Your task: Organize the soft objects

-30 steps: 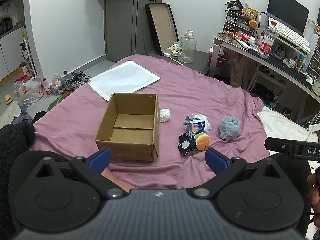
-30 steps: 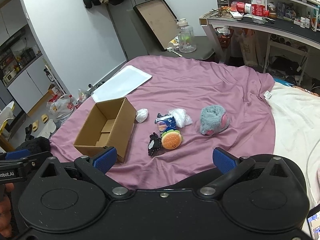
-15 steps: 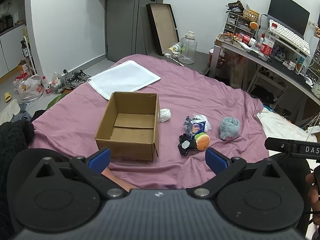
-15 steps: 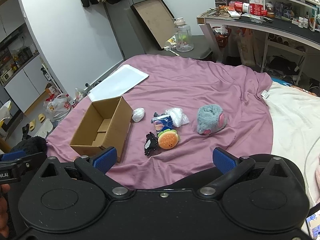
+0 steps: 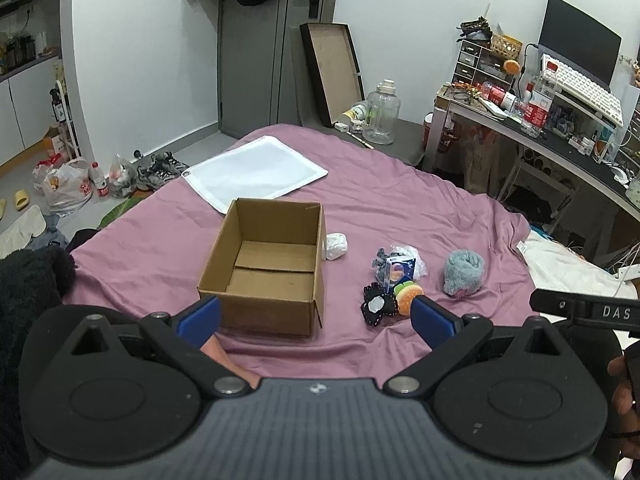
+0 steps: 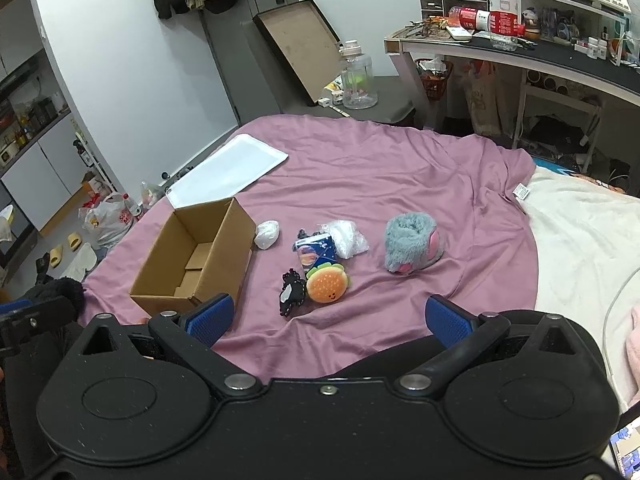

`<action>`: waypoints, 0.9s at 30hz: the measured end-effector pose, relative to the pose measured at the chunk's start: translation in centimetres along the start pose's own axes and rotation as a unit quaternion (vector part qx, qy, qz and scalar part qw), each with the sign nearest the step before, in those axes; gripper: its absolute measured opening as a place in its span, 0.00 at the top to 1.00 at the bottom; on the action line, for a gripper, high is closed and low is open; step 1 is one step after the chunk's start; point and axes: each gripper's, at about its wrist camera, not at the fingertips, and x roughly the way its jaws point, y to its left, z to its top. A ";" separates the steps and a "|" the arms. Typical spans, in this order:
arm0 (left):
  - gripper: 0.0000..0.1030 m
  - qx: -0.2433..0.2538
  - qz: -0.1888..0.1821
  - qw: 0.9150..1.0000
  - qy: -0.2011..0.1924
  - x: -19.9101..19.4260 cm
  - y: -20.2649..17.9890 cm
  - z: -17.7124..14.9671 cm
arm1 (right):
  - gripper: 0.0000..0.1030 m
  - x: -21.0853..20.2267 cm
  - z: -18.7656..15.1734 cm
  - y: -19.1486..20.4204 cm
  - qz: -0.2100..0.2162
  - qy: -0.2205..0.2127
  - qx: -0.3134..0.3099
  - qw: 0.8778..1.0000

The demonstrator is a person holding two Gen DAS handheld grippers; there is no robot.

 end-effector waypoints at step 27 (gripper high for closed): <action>0.04 -0.008 -0.026 0.999 0.028 8.3 -1.8 1.9 | 0.00 6.9 0.4 -2.6 -0.011 0.045 0.047 0.998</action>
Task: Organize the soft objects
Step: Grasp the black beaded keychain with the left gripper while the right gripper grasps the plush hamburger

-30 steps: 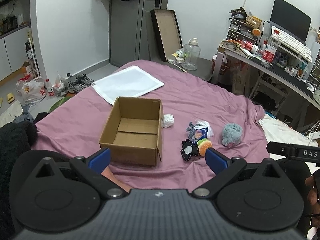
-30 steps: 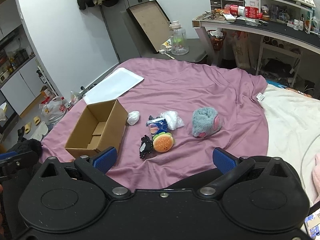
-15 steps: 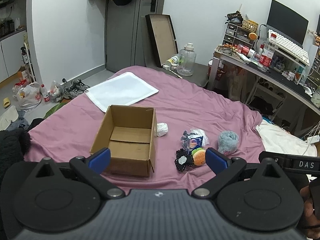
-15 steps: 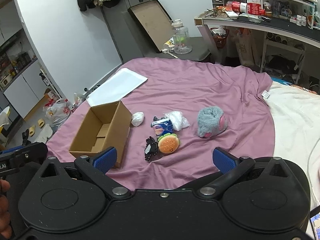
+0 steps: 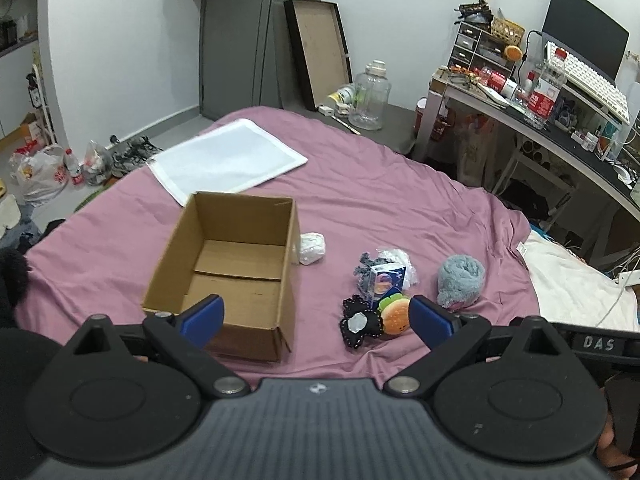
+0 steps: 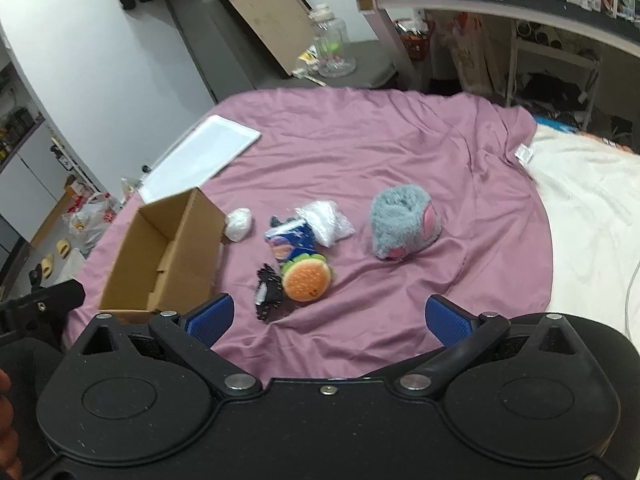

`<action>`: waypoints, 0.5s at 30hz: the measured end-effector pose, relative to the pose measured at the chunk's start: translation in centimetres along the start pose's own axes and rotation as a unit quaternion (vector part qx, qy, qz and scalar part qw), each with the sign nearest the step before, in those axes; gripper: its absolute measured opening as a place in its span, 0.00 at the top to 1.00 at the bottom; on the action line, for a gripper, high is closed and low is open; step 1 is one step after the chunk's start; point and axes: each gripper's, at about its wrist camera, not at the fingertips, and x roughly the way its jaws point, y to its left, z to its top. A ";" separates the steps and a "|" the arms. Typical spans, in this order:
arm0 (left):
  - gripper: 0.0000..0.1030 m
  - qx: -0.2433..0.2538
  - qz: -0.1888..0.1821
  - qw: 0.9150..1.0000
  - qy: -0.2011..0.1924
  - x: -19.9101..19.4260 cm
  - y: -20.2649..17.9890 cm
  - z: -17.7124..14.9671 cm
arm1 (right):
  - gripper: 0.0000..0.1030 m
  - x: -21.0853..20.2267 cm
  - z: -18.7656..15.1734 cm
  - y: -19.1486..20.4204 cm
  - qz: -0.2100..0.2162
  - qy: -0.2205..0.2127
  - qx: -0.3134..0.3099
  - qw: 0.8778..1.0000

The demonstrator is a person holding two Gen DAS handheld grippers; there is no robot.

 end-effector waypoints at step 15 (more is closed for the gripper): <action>0.06 -0.013 -0.023 0.999 0.038 6.9 -1.1 0.5 | 0.00 6.9 1.0 -1.6 0.044 0.056 0.031 0.997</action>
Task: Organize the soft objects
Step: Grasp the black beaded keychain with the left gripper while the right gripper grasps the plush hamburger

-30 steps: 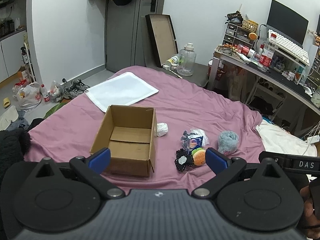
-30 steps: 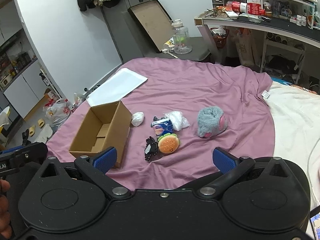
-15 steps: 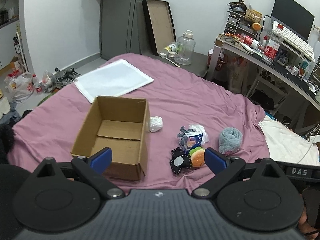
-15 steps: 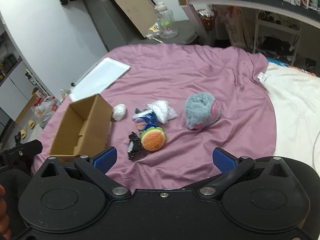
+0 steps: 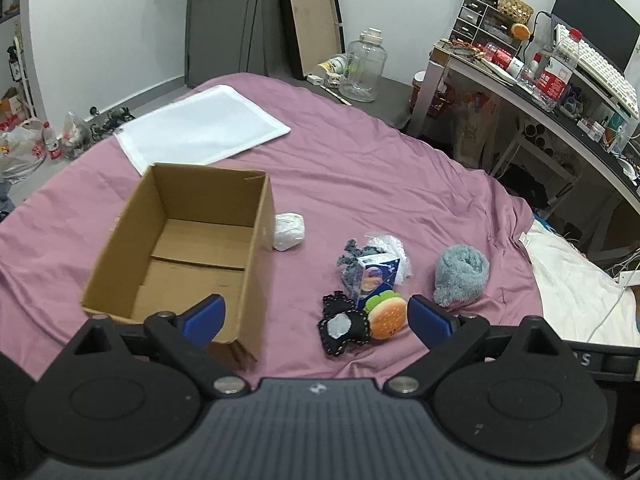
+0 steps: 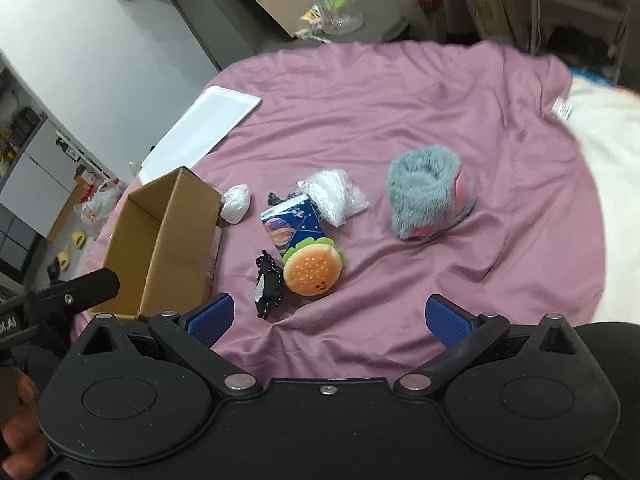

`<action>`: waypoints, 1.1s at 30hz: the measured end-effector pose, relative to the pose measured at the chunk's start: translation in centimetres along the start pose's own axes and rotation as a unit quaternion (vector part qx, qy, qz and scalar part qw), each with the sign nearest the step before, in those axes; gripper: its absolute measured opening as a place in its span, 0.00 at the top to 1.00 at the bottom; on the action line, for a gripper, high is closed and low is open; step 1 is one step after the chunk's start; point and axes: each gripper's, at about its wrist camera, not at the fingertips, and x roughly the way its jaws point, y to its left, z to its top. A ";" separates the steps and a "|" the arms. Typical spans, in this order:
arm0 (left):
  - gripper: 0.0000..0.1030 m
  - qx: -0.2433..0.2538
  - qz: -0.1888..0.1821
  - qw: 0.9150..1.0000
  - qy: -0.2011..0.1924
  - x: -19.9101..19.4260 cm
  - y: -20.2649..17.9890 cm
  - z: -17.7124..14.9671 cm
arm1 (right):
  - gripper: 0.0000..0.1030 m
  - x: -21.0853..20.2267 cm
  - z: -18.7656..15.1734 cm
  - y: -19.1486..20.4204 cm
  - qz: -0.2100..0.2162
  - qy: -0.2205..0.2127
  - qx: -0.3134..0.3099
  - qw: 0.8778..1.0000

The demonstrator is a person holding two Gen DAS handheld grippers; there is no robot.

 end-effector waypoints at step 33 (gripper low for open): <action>0.40 -0.063 -0.015 0.991 0.118 15.3 -0.6 -2.2 | 0.35 13.9 2.5 -4.6 0.132 0.086 0.164 0.974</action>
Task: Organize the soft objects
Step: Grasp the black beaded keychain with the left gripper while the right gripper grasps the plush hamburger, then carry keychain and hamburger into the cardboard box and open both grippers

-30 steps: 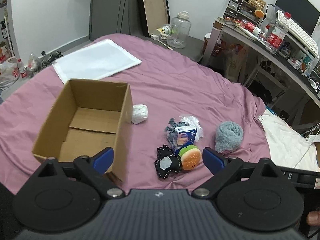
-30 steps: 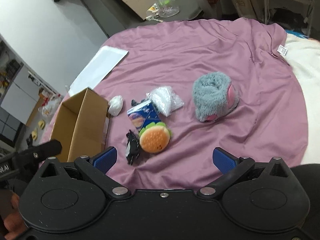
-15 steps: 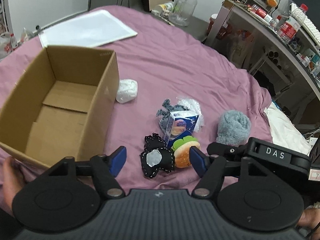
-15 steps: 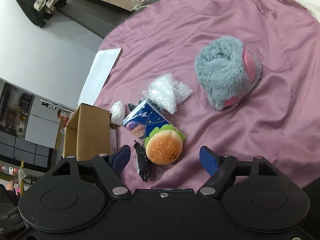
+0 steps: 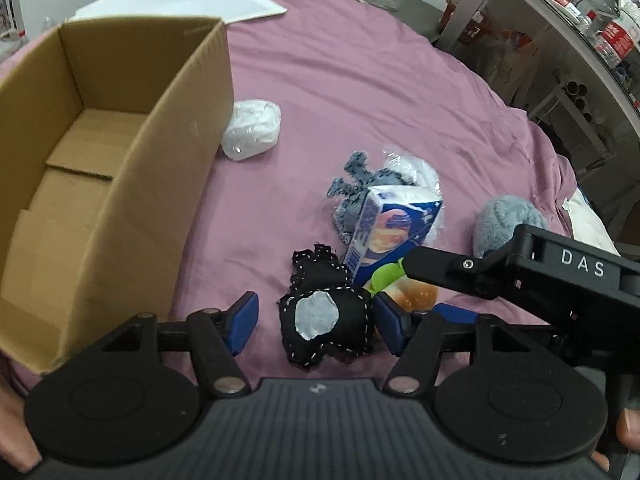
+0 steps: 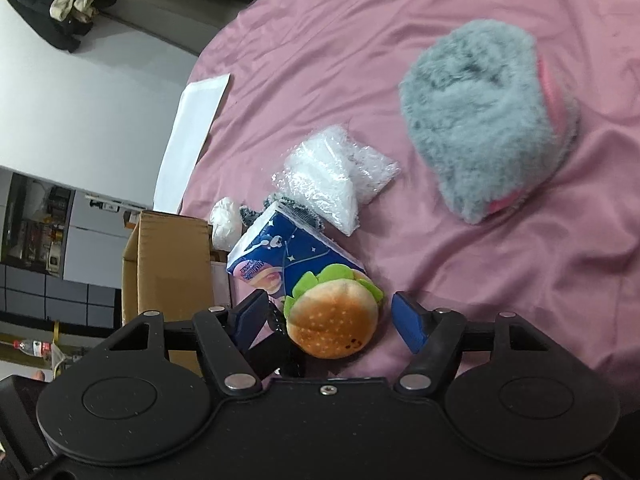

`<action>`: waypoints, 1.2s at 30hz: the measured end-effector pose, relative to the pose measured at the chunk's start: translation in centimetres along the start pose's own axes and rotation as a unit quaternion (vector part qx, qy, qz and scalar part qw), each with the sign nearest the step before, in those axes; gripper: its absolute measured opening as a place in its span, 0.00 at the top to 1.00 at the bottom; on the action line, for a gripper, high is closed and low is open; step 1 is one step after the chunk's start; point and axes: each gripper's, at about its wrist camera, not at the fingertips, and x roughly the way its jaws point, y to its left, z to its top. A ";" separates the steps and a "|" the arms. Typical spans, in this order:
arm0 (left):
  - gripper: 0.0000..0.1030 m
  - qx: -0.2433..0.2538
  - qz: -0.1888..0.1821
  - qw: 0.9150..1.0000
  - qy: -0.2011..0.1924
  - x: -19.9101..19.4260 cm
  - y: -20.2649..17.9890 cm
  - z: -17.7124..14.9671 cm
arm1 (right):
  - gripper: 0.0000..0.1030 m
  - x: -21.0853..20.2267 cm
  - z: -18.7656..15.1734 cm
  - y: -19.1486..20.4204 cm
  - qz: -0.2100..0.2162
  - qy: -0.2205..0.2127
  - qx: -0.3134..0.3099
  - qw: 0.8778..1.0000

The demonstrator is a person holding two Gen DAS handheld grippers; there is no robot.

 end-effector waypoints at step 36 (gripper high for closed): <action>0.65 -0.008 -0.053 0.994 -0.098 -7.3 1.1 0.1 | 0.63 -5.0 -3.6 2.5 -0.044 -0.082 -0.043 0.995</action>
